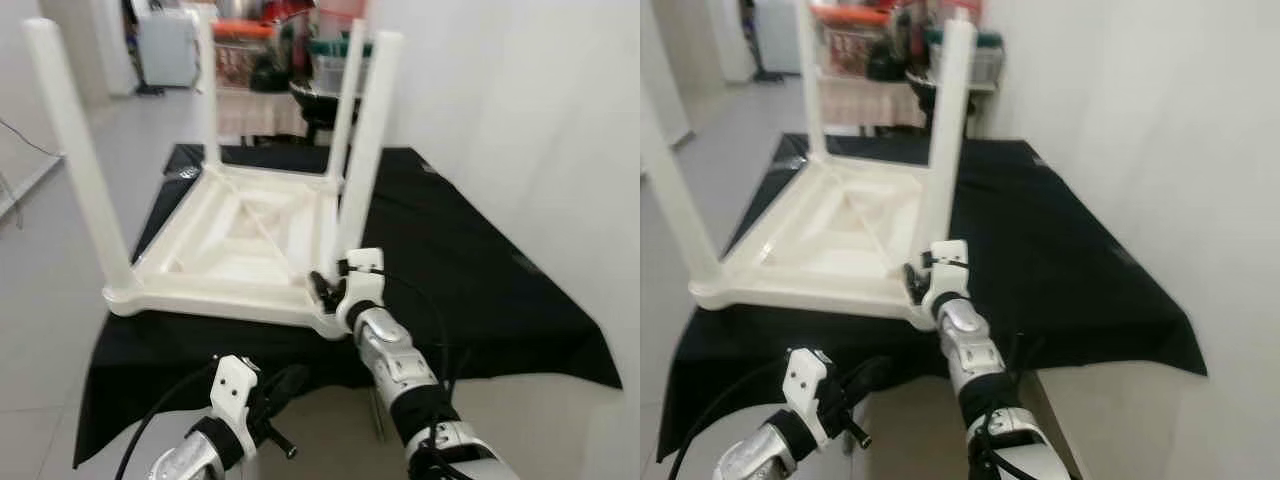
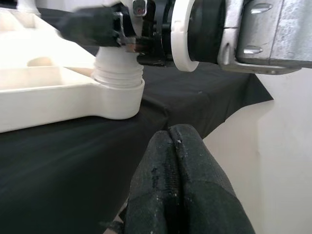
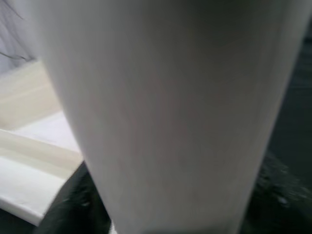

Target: Building children table

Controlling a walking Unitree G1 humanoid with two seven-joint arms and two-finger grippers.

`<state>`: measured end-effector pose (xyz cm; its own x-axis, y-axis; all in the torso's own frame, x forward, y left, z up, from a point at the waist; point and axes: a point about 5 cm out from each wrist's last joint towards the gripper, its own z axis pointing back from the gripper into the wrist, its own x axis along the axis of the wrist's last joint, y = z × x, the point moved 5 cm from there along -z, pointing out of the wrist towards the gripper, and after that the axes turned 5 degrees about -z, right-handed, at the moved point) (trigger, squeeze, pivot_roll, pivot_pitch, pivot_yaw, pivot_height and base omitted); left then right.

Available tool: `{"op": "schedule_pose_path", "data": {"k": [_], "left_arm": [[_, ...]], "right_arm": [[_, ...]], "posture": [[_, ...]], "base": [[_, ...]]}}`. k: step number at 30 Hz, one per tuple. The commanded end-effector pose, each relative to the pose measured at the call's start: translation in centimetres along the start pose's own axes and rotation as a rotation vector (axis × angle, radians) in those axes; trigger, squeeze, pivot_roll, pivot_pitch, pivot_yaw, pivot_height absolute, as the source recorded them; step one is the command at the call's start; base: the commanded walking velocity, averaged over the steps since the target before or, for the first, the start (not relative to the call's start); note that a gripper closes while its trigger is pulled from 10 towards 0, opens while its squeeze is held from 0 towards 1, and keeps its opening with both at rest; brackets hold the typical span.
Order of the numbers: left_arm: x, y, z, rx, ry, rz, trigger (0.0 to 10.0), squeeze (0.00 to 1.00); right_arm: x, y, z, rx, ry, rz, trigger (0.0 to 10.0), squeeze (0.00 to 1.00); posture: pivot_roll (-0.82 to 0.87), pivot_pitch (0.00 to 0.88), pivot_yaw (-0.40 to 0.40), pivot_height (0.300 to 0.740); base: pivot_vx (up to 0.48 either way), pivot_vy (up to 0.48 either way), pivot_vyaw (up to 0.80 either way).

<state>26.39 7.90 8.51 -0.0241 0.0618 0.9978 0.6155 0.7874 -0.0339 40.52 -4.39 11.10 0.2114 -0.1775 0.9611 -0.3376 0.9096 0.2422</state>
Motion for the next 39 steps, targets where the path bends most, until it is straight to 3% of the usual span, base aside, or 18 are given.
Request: {"op": "schedule_pose_path", "data": {"k": [1,4,5,6,9,13,15,16,17,18,24,33,34,35,36,37,38,39], "left_arm": [[-0.4,0.0,0.0,-0.001,0.017,0.010,10.0,0.00],[-0.4,0.0,-0.1,-0.002,0.017,0.011,10.0,0.00],[-0.4,0.1,-0.1,-0.002,0.016,0.011,10.0,0.00],[-0.4,0.1,-0.1,-0.002,0.016,0.011,10.0,0.00],[-0.4,0.2,-0.3,-0.002,0.016,0.010,10.0,0.00],[-0.4,0.2,-0.3,-0.002,0.016,0.010,10.0,0.00],[-0.4,0.2,-0.3,-0.001,0.017,0.009,10.0,0.00],[-0.5,0.2,-0.4,-0.002,0.017,0.009,10.0,0.00],[-0.5,0.2,-0.4,-0.002,0.017,0.009,10.0,0.00],[-0.5,0.2,-0.4,-0.002,0.017,0.007,10.0,0.00],[-0.5,0.2,-0.4,-0.001,0.017,0.007,10.0,0.00],[-0.6,0.0,-0.3,-0.007,0.016,0.018,10.0,0.00],[-0.6,0.0,-0.2,-0.008,0.017,0.019,10.0,0.00],[-0.7,-0.1,-0.1,-0.010,0.018,0.018,10.0,0.00],[-0.7,-0.1,-0.1,-0.010,0.018,0.018,10.0,0.00],[-0.7,-0.1,0.0,-0.011,0.019,0.017,10.0,0.00],[-0.7,-0.1,0.2,-0.011,0.020,0.017,10.0,0.00],[-0.7,-0.1,0.2,-0.011,0.020,0.017,10.0,0.00]], "right_arm": [[2.2,3.0,-0.5,0.221,-0.049,-0.034,10.0,1.00],[2.8,3.5,-0.3,0.300,-0.059,-0.017,10.0,1.00],[2.7,3.7,0.2,0.469,-0.023,0.101,10.0,0.00],[2.7,3.7,0.2,0.469,-0.023,0.101,10.0,0.00],[2.1,2.7,0.9,0.586,0.055,0.218,10.0,0.00],[2.1,2.7,0.9,0.586,0.055,0.218,10.0,0.00],[2.3,1.9,0.7,0.573,0.074,0.227,10.0,0.00],[2.8,1.0,0.6,0.554,0.087,0.228,9.0,0.00],[2.8,1.0,0.6,0.554,0.087,0.228,9.0,0.00],[3.5,0.4,0.4,0.531,0.084,0.213,0.0,0.00],[5.0,0.0,0.5,0.561,0.056,0.154,0.0,0.00],[3.3,-1.6,2.3,0.600,0.014,0.148,0.0,0.00],[3.0,-2.0,2.3,0.550,0.001,0.151,0.0,0.00],[2.5,-2.8,1.6,0.397,-0.028,0.115,0.0,0.00],[2.5,-2.8,1.6,0.397,-0.028,0.115,0.0,0.00],[2.1,-3.4,1.3,0.286,-0.045,0.088,0.0,0.00],[0.4,-5.0,1.4,-0.032,-0.056,0.045,0.0,0.00],[0.4,-5.0,1.4,-0.032,-0.056,0.045,0.0,0.00]], "posture": [[0.04,0.000,-0.093,0.740],[0.04,0.000,-0.093,0.740],[0.04,0.000,-0.094,0.740],[0.04,0.000,-0.094,0.740],[0.05,0.000,-0.098,0.740],[0.05,0.000,-0.098,0.740],[0.06,0.000,-0.101,0.740],[0.07,0.000,-0.106,0.740],[0.07,0.000,-0.106,0.740],[0.07,0.000,-0.106,0.740],[0.07,0.000,-0.102,0.740],[0.05,0.000,-0.091,0.740],[0.06,0.000,-0.109,0.740],[0.06,0.000,-0.117,0.740],[0.06,0.000,-0.117,0.740],[0.06,0.000,-0.118,0.740],[0.05,0.000,-0.099,0.740],[0.05,0.000,-0.099,0.740]], "base": [[0.000,0.000,0.00],[0.000,0.000,0.00],[0.000,0.000,0.00],[0.000,0.000,0.00],[0.000,0.000,0.00],[0.000,0.000,0.00],[0.000,0.000,0.00],[0.000,0.000,0.00],[0.000,0.000,0.00],[0.000,0.000,0.00],[0.000,0.000,0.00],[0.000,0.000,0.00],[0.000,0.000,0.00],[0.000,0.000,0.00],[0.000,0.000,0.00],[0.000,0.000,0.00],[0.000,0.000,0.00],[0.000,0.000,0.00]]}}
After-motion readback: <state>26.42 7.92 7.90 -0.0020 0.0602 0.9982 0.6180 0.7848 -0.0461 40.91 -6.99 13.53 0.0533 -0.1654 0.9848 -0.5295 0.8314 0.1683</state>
